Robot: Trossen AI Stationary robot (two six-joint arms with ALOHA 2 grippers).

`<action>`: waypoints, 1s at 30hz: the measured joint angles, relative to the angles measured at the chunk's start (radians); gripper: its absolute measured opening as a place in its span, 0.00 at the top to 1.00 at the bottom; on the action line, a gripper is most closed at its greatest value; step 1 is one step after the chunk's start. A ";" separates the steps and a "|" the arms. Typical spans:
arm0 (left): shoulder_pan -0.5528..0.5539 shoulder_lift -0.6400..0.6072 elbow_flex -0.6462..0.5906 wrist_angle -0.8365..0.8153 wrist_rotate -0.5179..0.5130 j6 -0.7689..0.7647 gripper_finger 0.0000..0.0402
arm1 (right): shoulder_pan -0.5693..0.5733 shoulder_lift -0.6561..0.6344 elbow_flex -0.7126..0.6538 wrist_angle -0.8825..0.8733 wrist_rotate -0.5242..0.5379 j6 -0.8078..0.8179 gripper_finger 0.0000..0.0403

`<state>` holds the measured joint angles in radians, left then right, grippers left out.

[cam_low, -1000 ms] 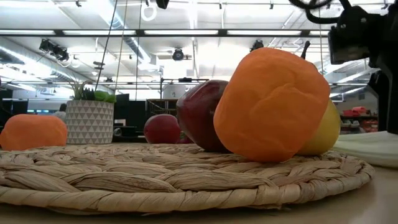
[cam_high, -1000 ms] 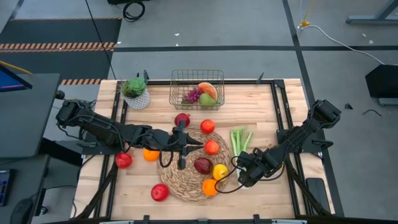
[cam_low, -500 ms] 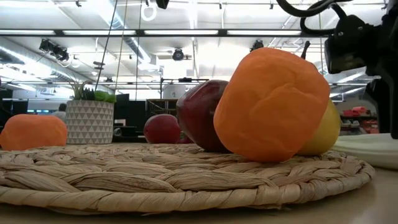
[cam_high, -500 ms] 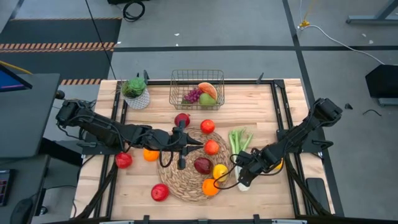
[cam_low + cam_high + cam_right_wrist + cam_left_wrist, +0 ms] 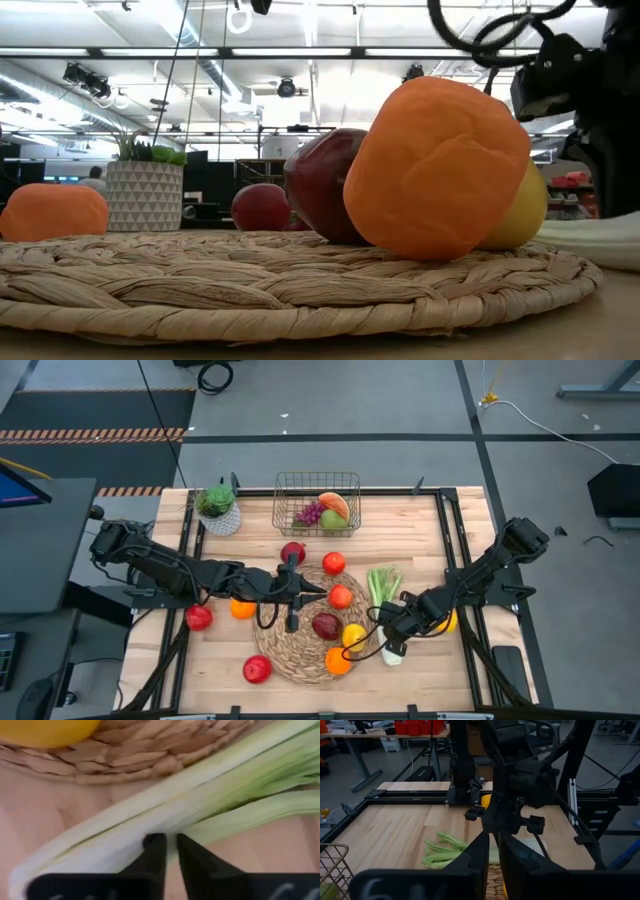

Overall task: Build produce basket
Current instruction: Put the celery into the wire basket

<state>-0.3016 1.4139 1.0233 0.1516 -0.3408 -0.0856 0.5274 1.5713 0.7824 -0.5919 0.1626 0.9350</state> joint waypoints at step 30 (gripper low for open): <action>0.000 0.000 0.000 -0.001 0.000 0.003 0.91 | -0.053 -0.299 0.172 -0.521 -0.090 0.124 0.73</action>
<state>-0.3016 1.4139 1.0233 0.1508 -0.3408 -0.0830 0.4743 1.2721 0.9543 -1.1128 0.0722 1.0594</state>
